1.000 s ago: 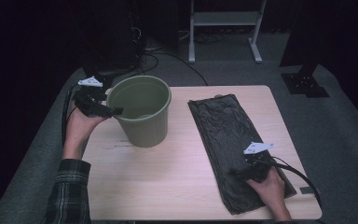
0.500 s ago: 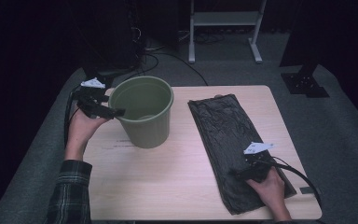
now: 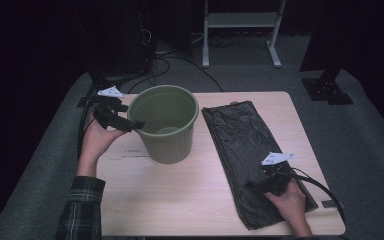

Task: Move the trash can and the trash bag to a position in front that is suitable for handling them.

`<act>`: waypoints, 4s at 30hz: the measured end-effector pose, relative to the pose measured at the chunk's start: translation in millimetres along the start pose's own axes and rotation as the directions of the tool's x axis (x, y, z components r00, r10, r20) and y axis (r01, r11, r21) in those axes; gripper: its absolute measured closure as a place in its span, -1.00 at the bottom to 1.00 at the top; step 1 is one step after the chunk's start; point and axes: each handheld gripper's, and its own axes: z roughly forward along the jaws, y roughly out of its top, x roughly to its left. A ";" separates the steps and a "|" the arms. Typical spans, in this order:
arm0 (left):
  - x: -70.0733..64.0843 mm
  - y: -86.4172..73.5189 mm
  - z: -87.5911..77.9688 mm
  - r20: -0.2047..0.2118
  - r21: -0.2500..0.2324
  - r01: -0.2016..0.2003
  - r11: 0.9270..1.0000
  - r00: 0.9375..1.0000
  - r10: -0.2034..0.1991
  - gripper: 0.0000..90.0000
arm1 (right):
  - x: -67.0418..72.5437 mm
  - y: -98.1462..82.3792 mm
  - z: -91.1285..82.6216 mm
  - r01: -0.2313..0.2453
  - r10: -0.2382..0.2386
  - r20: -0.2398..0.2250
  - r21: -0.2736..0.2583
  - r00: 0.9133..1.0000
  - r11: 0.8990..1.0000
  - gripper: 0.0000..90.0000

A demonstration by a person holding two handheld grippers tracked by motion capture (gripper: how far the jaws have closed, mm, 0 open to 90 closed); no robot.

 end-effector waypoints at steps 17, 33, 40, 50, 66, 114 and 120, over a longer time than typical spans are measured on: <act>-39.7 7.4 10.2 0.052 -0.006 -0.064 0.998 0.997 0.065 -1.00 | 0.1 0.0 -0.1 -0.001 0.001 0.000 0.000 1.000 1.000 -0.98; -77.0 11.5 16.4 0.107 0.004 -0.120 0.993 0.987 0.119 -1.00 | 0.2 -0.1 -0.2 -0.001 0.001 0.000 0.001 1.000 1.000 -0.98; -97.9 11.4 17.8 0.142 -0.005 -0.145 0.989 0.979 0.144 -1.00 | 0.2 -0.1 -0.2 -0.001 0.001 -0.001 0.001 1.000 1.000 -0.98; -118.6 9.8 17.4 0.172 -0.011 -0.173 0.985 0.970 0.172 -1.00 | 0.3 -0.1 -0.1 -0.001 0.001 -0.001 0.000 1.000 1.000 -0.98; -115.2 7.9 -20.6 0.148 -0.104 -0.148 0.983 0.976 0.163 -1.00 | -1.0 -1.5 -1.6 0.018 -0.018 -0.021 0.001 1.000 1.000 -0.98; -107.9 -141.7 46.8 0.064 -0.022 -0.087 0.996 0.994 0.089 -1.00 | -0.7 -1.8 -2.2 0.013 -0.013 -0.015 0.000 1.000 1.000 -0.97; -105.7 -154.1 62.2 0.059 -0.005 -0.078 0.997 0.995 0.078 -1.00 | -0.6 -1.9 -2.1 0.013 -0.013 -0.014 0.000 1.000 1.000 -0.97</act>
